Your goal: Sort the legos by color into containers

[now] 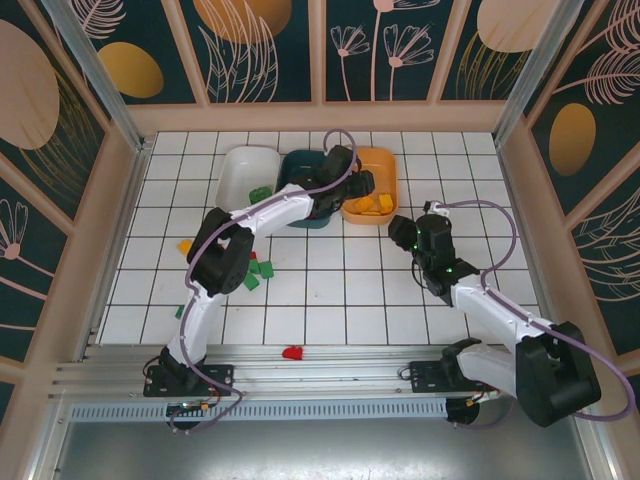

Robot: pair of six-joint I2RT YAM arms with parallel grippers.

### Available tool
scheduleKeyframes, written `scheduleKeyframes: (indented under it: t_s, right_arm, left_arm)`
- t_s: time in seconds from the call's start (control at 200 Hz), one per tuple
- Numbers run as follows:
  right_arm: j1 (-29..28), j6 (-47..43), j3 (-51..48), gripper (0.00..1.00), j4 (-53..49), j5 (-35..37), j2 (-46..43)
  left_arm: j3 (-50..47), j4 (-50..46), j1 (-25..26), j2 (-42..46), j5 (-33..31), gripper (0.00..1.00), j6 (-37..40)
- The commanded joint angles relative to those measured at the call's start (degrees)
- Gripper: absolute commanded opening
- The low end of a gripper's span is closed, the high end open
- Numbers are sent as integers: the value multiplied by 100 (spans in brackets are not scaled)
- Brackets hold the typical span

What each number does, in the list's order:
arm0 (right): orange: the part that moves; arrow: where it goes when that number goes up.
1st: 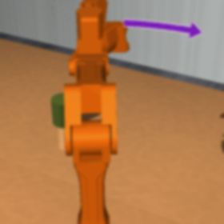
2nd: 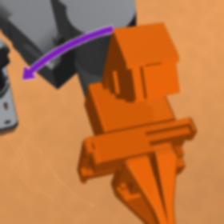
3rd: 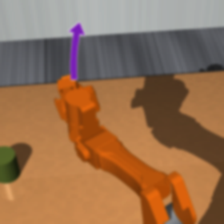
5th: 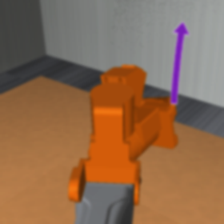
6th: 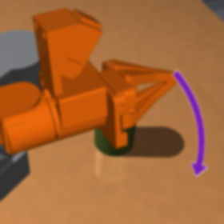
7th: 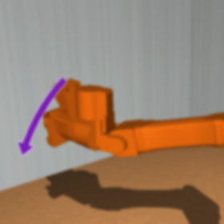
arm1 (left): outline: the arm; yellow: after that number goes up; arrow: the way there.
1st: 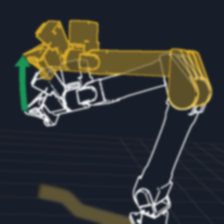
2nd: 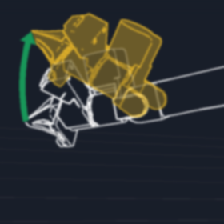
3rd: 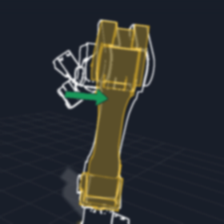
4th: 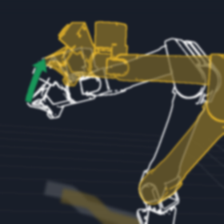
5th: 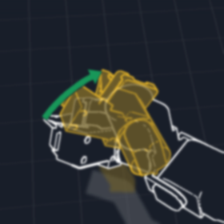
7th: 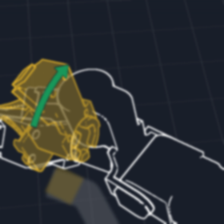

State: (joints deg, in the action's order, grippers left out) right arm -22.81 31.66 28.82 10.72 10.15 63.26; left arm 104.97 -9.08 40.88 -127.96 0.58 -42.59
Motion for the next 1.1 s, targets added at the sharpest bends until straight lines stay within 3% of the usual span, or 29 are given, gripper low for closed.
scheduleKeyframes:
  t_s: [0.0,0.175,0.455,0.606,0.716,0.811,1.096]
  right_arm:
    - [12,-67,-34,58,162,-103,-150]
    - [-345,-270,94,59,223,-113,-32]
    - [-966,-580,402,59,158,137,263]
    - [-1041,-586,405,59,219,77,332]
    - [-1072,-600,423,60,247,68,415]
    - [-1074,-600,424,60,263,38,460]
    - [-1077,-614,432,60,261,39,457]
  left_arm:
    - [-513,139,-4,825,-480,56,123]
    - [-2544,654,-277,2531,-1214,64,-69]
    - [-5696,581,-2181,4972,-972,73,-1111]
    - [-6365,121,-3324,5444,-617,84,-1181]
    - [-6526,-205,-3868,5485,-708,91,-1175]
    - [-6584,-389,-4122,5484,-893,98,-1238]
    - [-6517,-543,-4484,5070,-1051,94,-1162]
